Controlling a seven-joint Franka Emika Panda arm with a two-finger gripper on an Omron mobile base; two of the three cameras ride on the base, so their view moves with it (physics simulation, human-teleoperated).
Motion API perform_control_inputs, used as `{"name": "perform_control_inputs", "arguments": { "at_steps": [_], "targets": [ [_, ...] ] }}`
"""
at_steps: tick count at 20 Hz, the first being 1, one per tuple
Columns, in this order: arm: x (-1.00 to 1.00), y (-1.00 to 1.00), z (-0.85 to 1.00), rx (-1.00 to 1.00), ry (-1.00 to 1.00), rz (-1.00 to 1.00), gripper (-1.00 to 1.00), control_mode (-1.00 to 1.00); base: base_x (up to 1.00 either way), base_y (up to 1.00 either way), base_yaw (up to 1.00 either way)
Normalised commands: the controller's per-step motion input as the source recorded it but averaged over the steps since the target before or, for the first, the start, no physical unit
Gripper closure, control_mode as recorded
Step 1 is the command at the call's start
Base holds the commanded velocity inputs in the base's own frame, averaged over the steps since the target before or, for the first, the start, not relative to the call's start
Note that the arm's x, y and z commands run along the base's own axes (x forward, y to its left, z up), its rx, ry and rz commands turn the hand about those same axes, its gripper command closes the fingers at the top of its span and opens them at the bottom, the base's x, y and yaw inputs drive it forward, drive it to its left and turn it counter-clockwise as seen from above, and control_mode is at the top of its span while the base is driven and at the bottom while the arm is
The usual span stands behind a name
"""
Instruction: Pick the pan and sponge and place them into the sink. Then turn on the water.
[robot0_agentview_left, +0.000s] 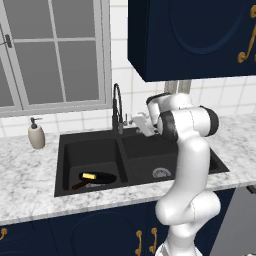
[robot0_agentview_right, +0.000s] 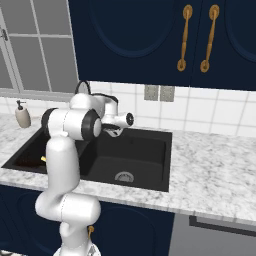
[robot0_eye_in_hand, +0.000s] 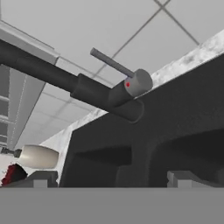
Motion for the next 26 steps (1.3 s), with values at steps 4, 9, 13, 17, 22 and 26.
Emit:
{"name": "perform_control_inputs", "arguments": {
  "at_steps": [4, 9, 13, 17, 22, 26],
  "targets": [
    [0.40, 0.15, -0.05, 0.00, 0.00, -0.01, -1.00, -1.00, 0.00, 0.00, 0.00],
    [0.47, 0.04, 0.00, 0.01, 0.01, -0.01, -1.00, -1.00, 0.00, 0.00, 0.00],
    [0.48, 0.02, -0.12, 0.00, 0.01, -0.01, -1.00, -1.00, 0.00, 0.00, 0.00],
    [0.39, 0.18, -0.23, 0.00, 0.00, 0.00, -1.00, -1.00, 0.00, 0.00, 0.00],
    [0.23, 0.03, -0.12, 0.00, 0.00, 0.00, -1.00, -1.00, 0.00, 0.00, 0.00],
    [0.25, 0.00, -0.11, 0.00, 0.00, 0.00, -1.00, -1.00, 0.00, 0.00, 0.00]
  ]
}}
